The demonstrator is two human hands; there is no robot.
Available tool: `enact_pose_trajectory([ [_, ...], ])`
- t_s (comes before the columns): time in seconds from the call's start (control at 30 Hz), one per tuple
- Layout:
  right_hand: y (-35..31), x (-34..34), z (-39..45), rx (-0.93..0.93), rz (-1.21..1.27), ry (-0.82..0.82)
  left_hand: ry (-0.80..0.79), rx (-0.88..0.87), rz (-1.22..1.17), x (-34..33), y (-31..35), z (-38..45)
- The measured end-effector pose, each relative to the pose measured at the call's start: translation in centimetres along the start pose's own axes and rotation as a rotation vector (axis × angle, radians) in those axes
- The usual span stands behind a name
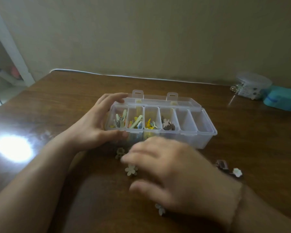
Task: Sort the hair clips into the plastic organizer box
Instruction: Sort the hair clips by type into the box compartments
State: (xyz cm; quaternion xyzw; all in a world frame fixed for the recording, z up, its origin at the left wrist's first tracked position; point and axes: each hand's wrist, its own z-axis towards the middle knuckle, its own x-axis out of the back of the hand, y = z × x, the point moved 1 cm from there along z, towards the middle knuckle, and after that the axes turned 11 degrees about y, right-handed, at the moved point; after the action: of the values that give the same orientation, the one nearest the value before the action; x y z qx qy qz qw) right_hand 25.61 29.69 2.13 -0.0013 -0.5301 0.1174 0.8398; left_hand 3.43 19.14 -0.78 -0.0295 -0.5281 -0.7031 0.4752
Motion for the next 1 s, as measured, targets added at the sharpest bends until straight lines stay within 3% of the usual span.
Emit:
enact_pose_trajectory([
  [0.1,-1.5,-2.6,1.9,0.046,-0.194,-0.228,-0.004,0.009,0.002,0.3,-0.1,-0.1],
  [0.27,-1.5,-3.0,2.9,-0.043,-0.172,-0.285,0.006,0.059,-0.026,0.8,-0.6,0.0],
  [0.5,1.0,1.0,-3.0,-0.189,-0.07,-0.373,-0.069,0.115,-0.065,1.3,-0.4,0.2],
  [0.67,3.1,3.3,-7.1,-0.29,-0.042,-0.337,-0.094,0.125,-0.045,1.4,-0.1,0.3],
  [0.83,-0.1,1.1,-3.4,-0.144,-0.103,-0.035,-0.104,0.11,-0.021,1.7,0.2,0.2],
  [1.0,-3.6,-4.8,2.4,-0.14,-0.219,-0.083,-0.068,0.099,-0.049,1.8,0.4,0.0],
])
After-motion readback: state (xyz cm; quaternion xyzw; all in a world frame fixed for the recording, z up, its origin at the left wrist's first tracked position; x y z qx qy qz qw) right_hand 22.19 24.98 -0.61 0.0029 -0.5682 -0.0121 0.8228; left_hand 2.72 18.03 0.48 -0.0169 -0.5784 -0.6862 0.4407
